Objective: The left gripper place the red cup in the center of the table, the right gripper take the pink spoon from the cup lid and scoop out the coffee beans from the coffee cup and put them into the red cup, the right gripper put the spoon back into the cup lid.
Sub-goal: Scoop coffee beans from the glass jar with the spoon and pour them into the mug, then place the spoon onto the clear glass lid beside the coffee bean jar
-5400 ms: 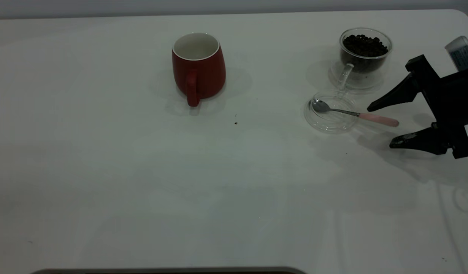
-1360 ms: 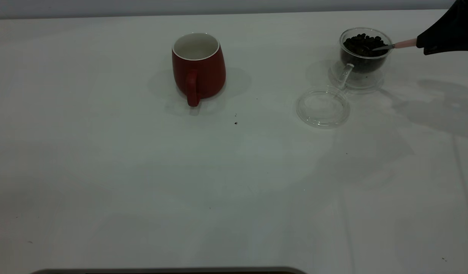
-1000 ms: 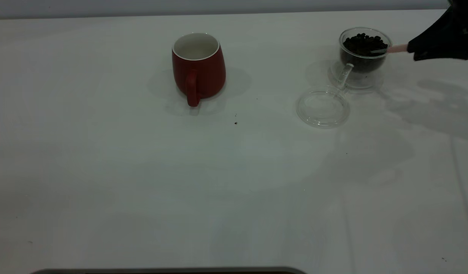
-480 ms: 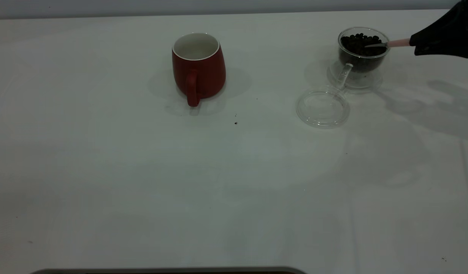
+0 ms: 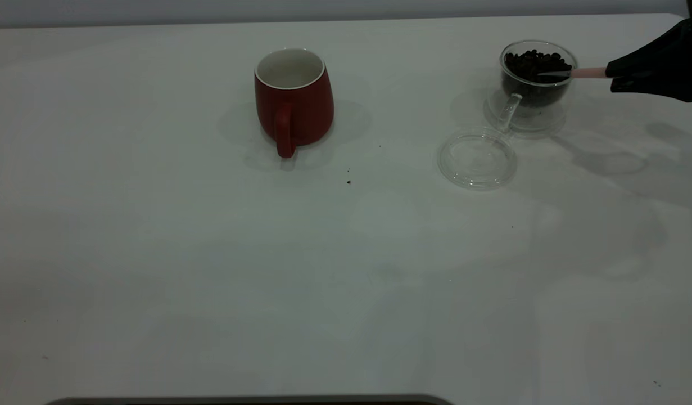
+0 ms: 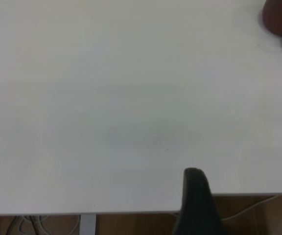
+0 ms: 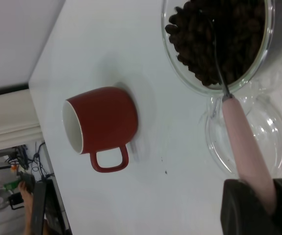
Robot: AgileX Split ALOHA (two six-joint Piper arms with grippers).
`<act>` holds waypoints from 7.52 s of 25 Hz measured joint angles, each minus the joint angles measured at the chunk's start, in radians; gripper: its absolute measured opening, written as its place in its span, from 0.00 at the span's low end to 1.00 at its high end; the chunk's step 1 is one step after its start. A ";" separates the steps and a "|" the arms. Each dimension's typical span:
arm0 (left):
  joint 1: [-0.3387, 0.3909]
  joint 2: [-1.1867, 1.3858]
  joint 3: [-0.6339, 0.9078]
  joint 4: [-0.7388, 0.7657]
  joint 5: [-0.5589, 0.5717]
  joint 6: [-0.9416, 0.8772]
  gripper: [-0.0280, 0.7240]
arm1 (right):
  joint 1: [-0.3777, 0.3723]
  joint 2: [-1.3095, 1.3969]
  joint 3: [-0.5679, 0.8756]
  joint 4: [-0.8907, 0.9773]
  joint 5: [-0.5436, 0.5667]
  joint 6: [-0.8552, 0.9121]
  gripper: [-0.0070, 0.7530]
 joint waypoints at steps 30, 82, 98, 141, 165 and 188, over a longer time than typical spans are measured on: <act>0.000 0.000 0.000 0.000 0.000 0.000 0.79 | -0.110 0.001 0.000 0.010 0.171 -0.052 0.15; 0.000 0.000 0.000 0.005 0.000 0.000 0.79 | 0.517 0.004 -0.079 0.323 -0.046 0.037 0.15; 0.000 0.000 0.000 0.006 0.001 0.000 0.79 | 0.560 0.004 -0.127 0.328 -0.233 -0.347 0.15; 0.000 0.000 0.000 0.006 0.001 0.001 0.79 | 0.020 0.037 0.500 0.353 0.122 -0.529 0.15; 0.000 0.000 0.000 0.006 0.001 0.001 0.79 | 0.020 0.171 0.307 0.353 0.114 -0.529 0.15; 0.000 0.000 0.000 0.006 0.001 0.001 0.79 | 0.052 0.205 0.300 0.353 0.110 -0.600 0.15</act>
